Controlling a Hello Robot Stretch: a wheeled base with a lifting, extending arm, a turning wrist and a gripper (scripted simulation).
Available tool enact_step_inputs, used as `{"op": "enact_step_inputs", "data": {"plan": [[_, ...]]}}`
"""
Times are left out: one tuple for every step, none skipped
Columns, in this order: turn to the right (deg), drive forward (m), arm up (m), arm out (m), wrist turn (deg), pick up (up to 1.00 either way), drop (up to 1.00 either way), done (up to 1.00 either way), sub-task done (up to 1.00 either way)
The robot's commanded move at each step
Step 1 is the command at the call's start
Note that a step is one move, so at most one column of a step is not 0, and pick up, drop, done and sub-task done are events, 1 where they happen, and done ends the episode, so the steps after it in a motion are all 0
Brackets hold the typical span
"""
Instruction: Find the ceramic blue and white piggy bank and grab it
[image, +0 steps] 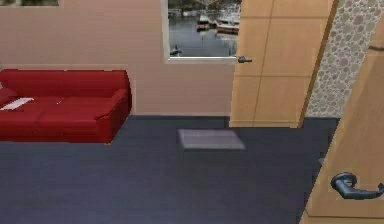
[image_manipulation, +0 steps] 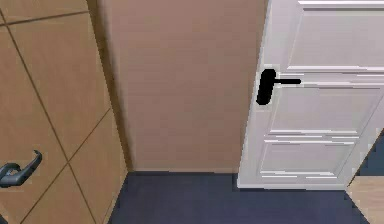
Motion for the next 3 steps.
{"op": "enact_step_inputs", "data": {"plan": [[0.0, 0.3, 0.0, 0.0, 0.0, 0.0, 0.0, 0.0, 0.0], [-3.0, 0.0, 0.0, 0.0, 0.0, 0.0, 0.0, 0.0, 0.0], [0.0, 0.55, 0.0, 0.0, 0.0, 0.0, 0.0, 0.0, 0.0]]}}
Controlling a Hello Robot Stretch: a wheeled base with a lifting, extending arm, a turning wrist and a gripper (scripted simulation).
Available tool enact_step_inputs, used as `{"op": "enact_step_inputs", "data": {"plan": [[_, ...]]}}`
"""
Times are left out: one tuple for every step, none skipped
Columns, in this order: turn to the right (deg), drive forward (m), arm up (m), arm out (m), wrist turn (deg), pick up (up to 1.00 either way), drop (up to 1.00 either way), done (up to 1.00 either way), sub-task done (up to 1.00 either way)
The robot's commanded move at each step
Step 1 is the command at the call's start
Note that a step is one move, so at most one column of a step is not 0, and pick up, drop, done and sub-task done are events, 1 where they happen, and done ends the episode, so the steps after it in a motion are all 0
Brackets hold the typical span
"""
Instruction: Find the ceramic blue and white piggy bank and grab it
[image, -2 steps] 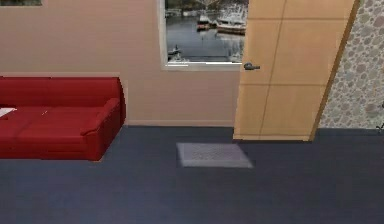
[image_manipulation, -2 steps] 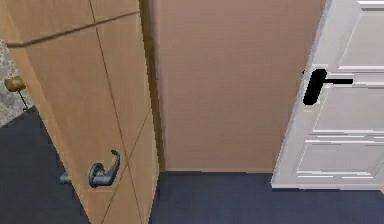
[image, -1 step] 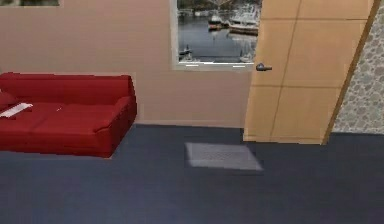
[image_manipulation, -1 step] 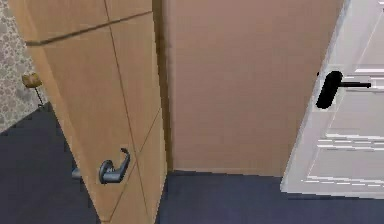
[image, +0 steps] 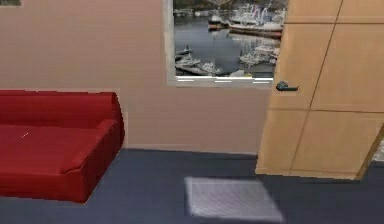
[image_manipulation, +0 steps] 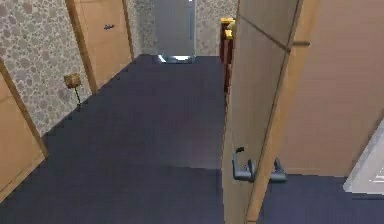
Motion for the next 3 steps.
{"op": "enact_step_inputs", "data": {"plan": [[45.0, 0.0, 0.0, 0.0, 0.0, 0.0, 0.0, 0.0, 0.0], [0.0, 0.45, 0.0, 0.0, 0.0, 0.0, 0.0, 0.0, 0.0], [45.0, 0.0, 0.0, 0.0, 0.0, 0.0, 0.0, 0.0, 0.0]]}}
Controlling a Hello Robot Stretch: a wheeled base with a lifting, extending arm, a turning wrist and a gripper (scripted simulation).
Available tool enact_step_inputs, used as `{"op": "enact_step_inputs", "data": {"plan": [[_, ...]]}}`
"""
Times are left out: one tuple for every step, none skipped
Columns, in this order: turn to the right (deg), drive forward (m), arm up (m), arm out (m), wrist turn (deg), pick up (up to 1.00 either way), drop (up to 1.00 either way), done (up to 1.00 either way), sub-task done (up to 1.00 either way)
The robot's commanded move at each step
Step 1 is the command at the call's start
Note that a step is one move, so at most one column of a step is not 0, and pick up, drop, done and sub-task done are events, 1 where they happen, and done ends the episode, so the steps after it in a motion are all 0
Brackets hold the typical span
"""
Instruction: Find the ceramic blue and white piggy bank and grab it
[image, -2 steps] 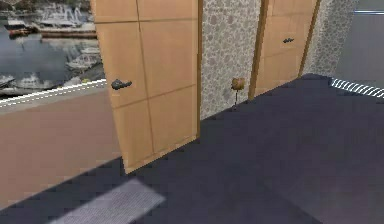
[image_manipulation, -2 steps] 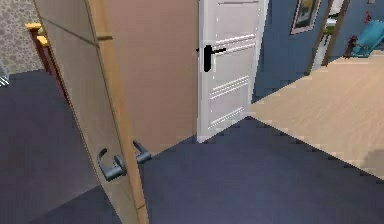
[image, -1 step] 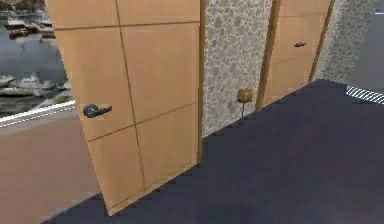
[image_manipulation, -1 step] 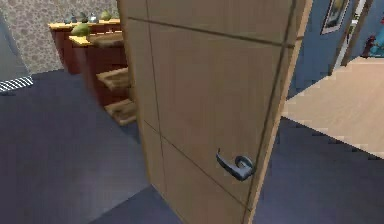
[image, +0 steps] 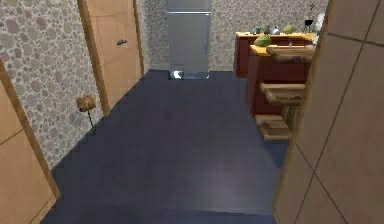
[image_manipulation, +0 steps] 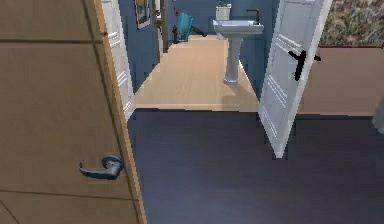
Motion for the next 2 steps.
{"op": "enact_step_inputs", "data": {"plan": [[3.0, 0.0, 0.0, 0.0, 0.0, 0.0, 0.0, 0.0, 0.0], [0.0, 1.0, 0.0, 0.0, 0.0, 0.0, 0.0, 0.0, 0.0]]}}
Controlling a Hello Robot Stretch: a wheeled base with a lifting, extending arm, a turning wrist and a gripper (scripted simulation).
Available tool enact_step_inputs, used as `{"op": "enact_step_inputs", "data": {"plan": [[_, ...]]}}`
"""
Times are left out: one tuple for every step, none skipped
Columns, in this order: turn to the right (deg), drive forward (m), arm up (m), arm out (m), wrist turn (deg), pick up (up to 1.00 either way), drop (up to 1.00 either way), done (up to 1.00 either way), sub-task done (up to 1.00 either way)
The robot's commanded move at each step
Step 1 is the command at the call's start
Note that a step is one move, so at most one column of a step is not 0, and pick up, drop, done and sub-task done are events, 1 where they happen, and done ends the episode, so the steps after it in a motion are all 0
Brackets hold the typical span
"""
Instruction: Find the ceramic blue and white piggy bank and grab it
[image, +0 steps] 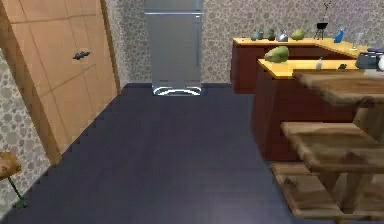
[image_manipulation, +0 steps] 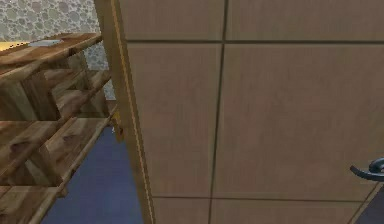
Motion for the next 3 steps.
{"op": "enact_step_inputs", "data": {"plan": [[0.0, 0.35, 0.0, 0.0, 0.0, 0.0, 0.0, 0.0, 0.0], [6.0, 0.0, 0.0, 0.0, 0.0, 0.0, 0.0, 0.0, 0.0], [0.0, 0.2, 0.0, 0.0, 0.0, 0.0, 0.0, 0.0, 0.0]]}}
